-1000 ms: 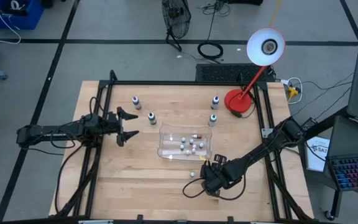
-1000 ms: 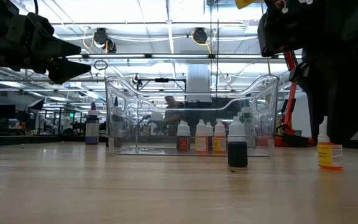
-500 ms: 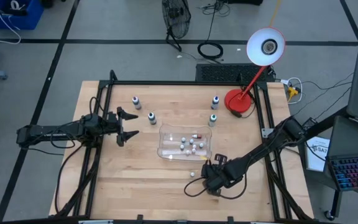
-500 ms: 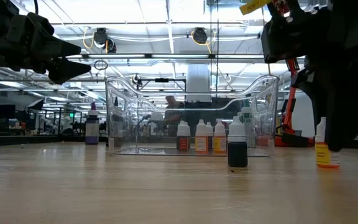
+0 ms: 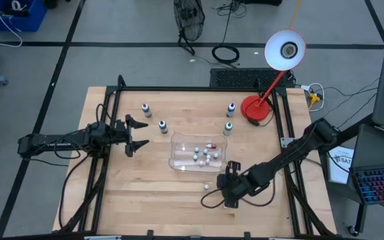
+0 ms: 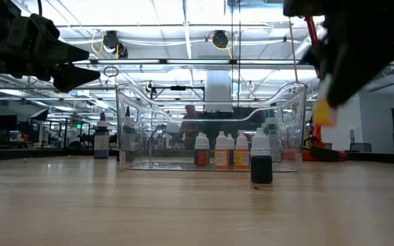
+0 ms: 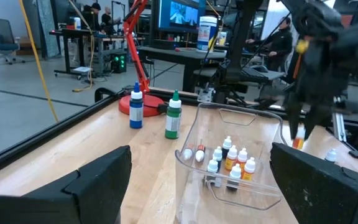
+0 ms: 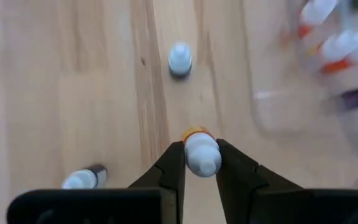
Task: Pick & Place food coloring
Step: Put the orange food coloring bottle into the transparent bin
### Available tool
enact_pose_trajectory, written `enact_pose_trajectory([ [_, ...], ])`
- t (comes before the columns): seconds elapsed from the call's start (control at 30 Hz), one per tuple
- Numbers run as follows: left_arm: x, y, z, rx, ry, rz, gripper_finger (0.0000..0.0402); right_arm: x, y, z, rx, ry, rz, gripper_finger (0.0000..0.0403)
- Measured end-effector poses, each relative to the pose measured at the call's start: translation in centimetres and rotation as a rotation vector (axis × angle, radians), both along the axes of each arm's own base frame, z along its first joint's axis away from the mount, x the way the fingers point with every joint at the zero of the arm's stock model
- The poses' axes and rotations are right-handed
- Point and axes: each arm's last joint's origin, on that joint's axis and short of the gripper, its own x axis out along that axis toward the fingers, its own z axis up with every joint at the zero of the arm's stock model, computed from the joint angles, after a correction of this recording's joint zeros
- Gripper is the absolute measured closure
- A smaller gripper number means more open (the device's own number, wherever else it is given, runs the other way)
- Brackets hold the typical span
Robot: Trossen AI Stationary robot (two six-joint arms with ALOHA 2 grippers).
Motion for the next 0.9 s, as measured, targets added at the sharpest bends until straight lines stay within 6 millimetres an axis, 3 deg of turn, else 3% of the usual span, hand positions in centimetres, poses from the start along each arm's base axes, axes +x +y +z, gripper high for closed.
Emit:
enact_pose_trajectory([
  [0.1,0.0,0.0,0.0,0.0,0.0,0.0,0.0023,-0.5,-0.5,2.3,-0.015,-0.094,0.022,0.0349],
  [0.3,0.0,0.0,0.0,0.0,0.0,0.0,0.0023,-0.2,-1.7,8.1,-0.068,-0.451,0.156,0.0349],
  [0.4,0.0,0.0,0.0,0.0,0.0,0.0,0.0023,0.3,-3.8,10.8,-0.077,-0.602,0.175,0.0349],
  [0.53,0.0,0.0,0.0,0.0,0.0,0.0,0.0023,1.1,-8.3,13.0,-0.05,-0.613,0.089,0.0349],
  [0.73,0.0,0.0,0.0,0.0,0.0,0.0,0.0023,3.9,-14.2,14.2,-0.051,-0.533,0.02,0.0349],
  [0.9,0.0,0.0,0.0,0.0,-0.001,0.0,0.0023,7.2,-16.2,11.3,-0.049,-0.386,0.041,0.0349],
])
